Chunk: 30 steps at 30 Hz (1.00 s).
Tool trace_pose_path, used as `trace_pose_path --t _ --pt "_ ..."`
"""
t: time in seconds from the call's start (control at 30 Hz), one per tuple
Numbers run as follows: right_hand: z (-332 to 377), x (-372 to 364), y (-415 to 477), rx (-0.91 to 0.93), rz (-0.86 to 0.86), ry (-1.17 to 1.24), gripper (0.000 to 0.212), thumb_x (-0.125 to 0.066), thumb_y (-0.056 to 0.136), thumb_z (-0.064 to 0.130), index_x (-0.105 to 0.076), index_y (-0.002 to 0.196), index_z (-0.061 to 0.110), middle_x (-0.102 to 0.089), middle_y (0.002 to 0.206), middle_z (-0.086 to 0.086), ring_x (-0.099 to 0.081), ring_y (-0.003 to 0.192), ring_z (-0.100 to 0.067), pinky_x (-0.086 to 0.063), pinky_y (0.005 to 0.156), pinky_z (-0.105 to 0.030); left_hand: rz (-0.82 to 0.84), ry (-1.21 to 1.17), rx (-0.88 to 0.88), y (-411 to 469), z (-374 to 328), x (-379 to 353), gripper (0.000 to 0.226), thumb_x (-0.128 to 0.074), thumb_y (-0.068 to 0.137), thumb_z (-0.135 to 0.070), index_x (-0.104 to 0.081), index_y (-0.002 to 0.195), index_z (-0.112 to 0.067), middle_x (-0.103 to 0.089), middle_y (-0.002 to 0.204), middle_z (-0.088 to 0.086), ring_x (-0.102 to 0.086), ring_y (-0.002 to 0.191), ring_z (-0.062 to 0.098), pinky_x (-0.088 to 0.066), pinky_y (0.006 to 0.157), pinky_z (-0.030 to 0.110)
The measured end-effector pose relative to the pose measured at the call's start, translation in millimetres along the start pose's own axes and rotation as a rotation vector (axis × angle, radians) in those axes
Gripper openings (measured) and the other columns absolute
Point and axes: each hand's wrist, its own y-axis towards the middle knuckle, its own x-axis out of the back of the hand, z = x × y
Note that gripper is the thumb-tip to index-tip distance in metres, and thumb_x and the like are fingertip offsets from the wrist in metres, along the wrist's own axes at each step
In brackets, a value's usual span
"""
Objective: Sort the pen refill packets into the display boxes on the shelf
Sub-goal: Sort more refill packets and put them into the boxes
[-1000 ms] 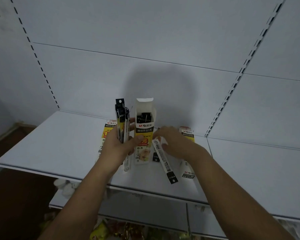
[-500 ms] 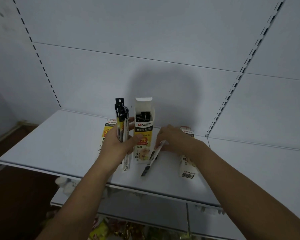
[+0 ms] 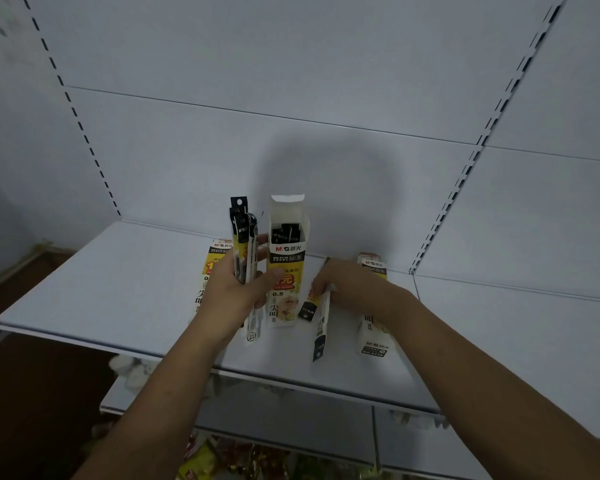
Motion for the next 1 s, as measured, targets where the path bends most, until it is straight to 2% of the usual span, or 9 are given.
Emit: trace_pose_path --t 0.07,0.13,0.3,0.37,0.57,0.67,0.77,0.9,1.0 --pt "1.5 -3.8 5.1 -0.029 0.040 -0.016 0.031 -0.067 0.092 0.000 -0.077 0.117 0.016 -0.068 0.132 -0.006 -0.063 0.120 -0.022 -0.046 0.105 -0.031 0.002 -0.004 0.002 1.1 0.4 -0.6 0.040 -0.071 0.096 -0.005 -0.066 0.132 -0.022 -0.078 0.104 0.002 -0.061 0.062 0.010 -0.044 0.056 0.030" --pt "2.8 -4.1 7.3 -0.035 0.043 -0.057 0.028 -0.067 0.095 0.005 -0.077 0.117 0.020 -0.068 0.129 0.001 -0.062 0.115 -0.015 -0.041 0.094 -0.019 0.001 -0.003 0.005 1.7 0.8 -0.4 0.040 -0.071 0.096 -0.005 -0.066 0.132 -0.022 -0.078 0.105 0.002 -0.062 0.063 0.010 -0.046 0.055 0.029" --pt "2.3 0.2 0.5 0.046 -0.034 -0.071 0.023 -0.064 0.094 0.003 -0.074 0.105 0.021 -0.059 0.100 0.006 -0.048 0.086 -0.006 -0.033 0.069 -0.016 -0.015 -0.006 0.024 3.6 2.9 2.4 0.040 -0.072 0.096 -0.008 -0.065 0.134 -0.020 -0.077 0.106 0.001 -0.065 0.066 0.007 -0.047 0.055 0.027" --pt "3.8 1.4 -3.6 0.085 -0.081 -0.065 0.018 -0.060 0.097 0.007 -0.070 0.104 0.021 -0.059 0.097 0.004 -0.050 0.084 -0.010 -0.034 0.069 -0.018 -0.020 0.006 0.025 4.4 3.0 3.2 0.037 -0.072 0.096 -0.009 -0.067 0.131 -0.020 -0.078 0.101 0.000 -0.063 0.064 0.008 -0.047 0.055 0.028" --pt "7.3 4.2 -13.2 0.154 -0.208 0.180 0.023 -0.056 0.104 0.008 -0.073 0.117 0.017 -0.071 0.111 -0.001 -0.066 0.102 -0.014 -0.053 0.090 -0.027 -0.027 0.012 0.036 5.2 3.2 4.0 0.038 -0.073 0.096 -0.011 -0.066 0.133 -0.020 -0.077 0.105 0.003 -0.065 0.066 0.007 -0.049 0.056 0.025" --pt "14.6 8.2 -17.6 0.059 -0.236 0.352 0.017 -0.052 0.104 0.015 -0.068 0.110 0.015 -0.067 0.101 -0.005 -0.065 0.091 -0.020 -0.051 0.080 -0.035 -0.019 0.007 0.033 5.3 2.9 2.6 0.035 -0.072 0.097 -0.008 -0.067 0.130 -0.017 -0.076 0.093 -0.002 -0.064 0.064 0.007 -0.047 0.054 0.025" --pt "24.8 18.9 -21.7 -0.012 -0.290 0.464 0.011 -0.057 0.098 0.013 -0.064 0.098 0.004 -0.066 0.087 -0.014 -0.057 0.072 -0.013 -0.045 0.068 -0.032 -0.007 0.002 0.021 3.8 -0.5 0.0 0.034 -0.070 0.097 -0.006 -0.067 0.130 -0.015 -0.077 0.094 -0.003 -0.066 0.065 0.006 -0.049 0.055 0.023" --pt "35.0 34.3 -25.7 -0.062 -0.420 0.706 0.008 -0.063 0.101 0.014 -0.072 0.100 0.012 -0.074 0.091 -0.008 -0.071 0.082 -0.019 -0.058 0.076 -0.032 -0.008 -0.009 0.028 3.3 -3.4 -1.6 0.034 -0.070 0.097 -0.006 -0.067 0.129 -0.017 -0.077 0.091 -0.005 -0.067 0.064 0.005 -0.051 0.056 0.020" --pt "39.8 43.9 -31.3 -0.090 -0.514 0.873 0.023 -0.054 0.108 0.019 -0.072 0.098 0.010 -0.077 0.086 -0.003 -0.071 0.078 -0.017 -0.058 0.066 -0.030 -0.014 0.011 0.030 3.7 -3.0 -1.0 0.034 -0.071 0.097 -0.009 -0.067 0.129 -0.021 -0.078 0.097 -0.003 -0.067 0.065 0.005 -0.050 0.055 0.021"
